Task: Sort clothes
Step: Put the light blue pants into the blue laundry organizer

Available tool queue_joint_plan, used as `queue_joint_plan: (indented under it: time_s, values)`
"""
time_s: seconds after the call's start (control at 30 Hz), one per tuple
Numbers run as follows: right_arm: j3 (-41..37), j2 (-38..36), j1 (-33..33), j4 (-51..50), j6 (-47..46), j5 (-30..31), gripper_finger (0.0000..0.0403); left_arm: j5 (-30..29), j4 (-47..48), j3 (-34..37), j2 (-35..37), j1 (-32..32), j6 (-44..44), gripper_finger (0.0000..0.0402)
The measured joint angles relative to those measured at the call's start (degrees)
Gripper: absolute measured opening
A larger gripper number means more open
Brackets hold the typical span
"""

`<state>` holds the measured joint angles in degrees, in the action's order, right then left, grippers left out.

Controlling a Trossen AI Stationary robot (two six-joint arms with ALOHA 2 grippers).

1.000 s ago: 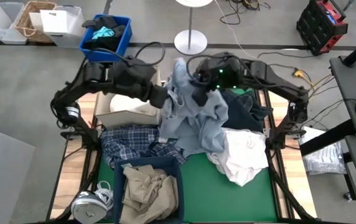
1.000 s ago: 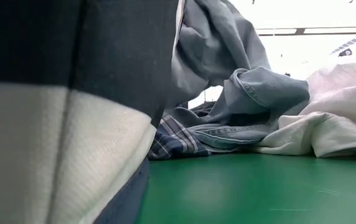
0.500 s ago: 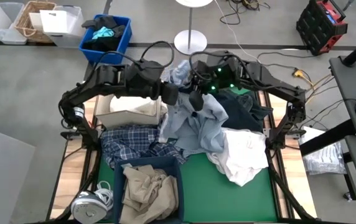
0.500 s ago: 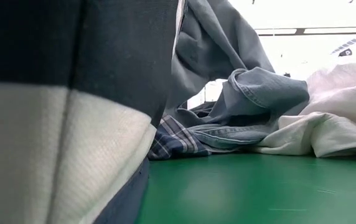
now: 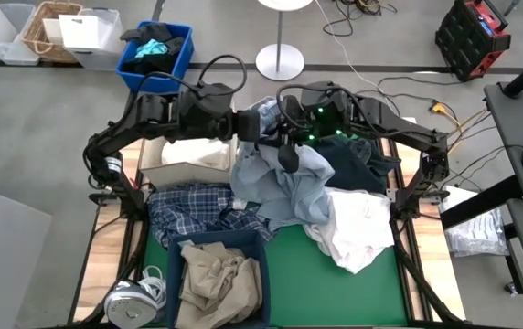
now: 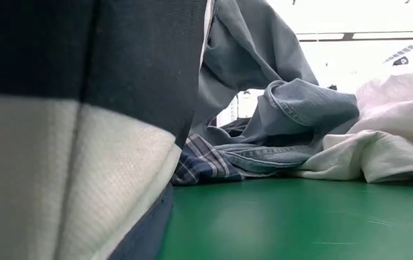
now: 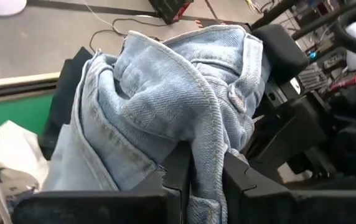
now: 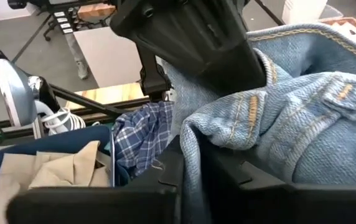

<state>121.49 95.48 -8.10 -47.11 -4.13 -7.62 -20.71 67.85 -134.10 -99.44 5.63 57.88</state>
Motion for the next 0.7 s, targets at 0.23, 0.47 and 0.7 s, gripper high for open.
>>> queue_joint_plan:
  time_s: [0.23,0.47,0.7]
  values:
    - [0.0,0.0,0.8,0.3,-3.3,3.7,0.0159,-2.5,-1.0,0.0,0.0,0.3,8.0,0.0032]
    - [-0.4,0.5,3.6,0.9,-7.3,18.1,0.0275,-2.9,-6.5,0.0,-0.1,0.3,14.2,0.0032]
    - [-0.6,0.9,4.2,5.2,-7.6,24.0,0.0314,-3.7,-8.1,0.0,-0.1,0.3,15.2,0.0032]
